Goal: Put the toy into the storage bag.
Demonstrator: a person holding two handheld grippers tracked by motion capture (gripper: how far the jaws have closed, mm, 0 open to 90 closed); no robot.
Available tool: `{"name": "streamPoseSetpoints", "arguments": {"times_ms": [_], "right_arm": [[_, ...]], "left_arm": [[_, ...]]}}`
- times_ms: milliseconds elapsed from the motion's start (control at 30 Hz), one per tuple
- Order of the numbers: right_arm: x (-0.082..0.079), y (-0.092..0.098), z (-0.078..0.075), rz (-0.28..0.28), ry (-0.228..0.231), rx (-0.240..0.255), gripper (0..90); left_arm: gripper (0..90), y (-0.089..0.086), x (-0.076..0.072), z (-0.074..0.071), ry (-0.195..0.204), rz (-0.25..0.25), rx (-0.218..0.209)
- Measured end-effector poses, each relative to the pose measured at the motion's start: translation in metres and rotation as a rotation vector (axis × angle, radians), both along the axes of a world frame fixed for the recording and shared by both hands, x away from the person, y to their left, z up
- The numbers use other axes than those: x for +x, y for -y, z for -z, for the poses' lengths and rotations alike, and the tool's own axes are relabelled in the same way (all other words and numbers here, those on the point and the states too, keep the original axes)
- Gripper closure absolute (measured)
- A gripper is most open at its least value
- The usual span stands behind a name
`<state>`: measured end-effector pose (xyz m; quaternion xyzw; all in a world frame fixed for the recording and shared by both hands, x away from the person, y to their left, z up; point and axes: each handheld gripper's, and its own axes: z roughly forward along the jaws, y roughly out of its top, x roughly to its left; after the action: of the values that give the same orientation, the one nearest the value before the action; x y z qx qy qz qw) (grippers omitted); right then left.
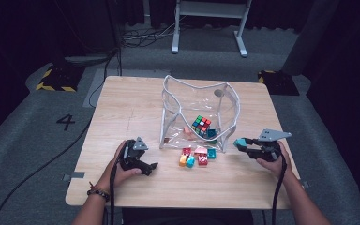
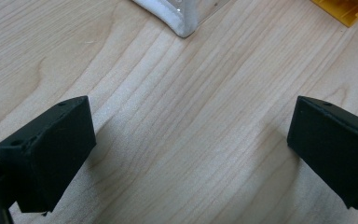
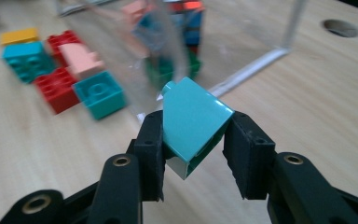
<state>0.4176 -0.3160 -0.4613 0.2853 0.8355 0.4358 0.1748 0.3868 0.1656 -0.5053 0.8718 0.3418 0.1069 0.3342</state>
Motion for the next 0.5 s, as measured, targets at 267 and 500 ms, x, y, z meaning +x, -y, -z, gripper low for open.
{"name": "streamPoseSetpoints", "arguments": {"times_ms": [267, 500], "right_arm": [[0.028, 0.017, -0.023, 0.100, 0.039, 0.011, 60.2], [0.063, 0.023, -0.040, 0.157, 0.038, 0.033, 60.2]], "left_arm": [[1.0, 0.000, 0.000, 0.000, 0.001, 0.000, 0.001], [1.0, 0.000, 0.000, 0.000, 0.001, 0.000, 0.001]]}}
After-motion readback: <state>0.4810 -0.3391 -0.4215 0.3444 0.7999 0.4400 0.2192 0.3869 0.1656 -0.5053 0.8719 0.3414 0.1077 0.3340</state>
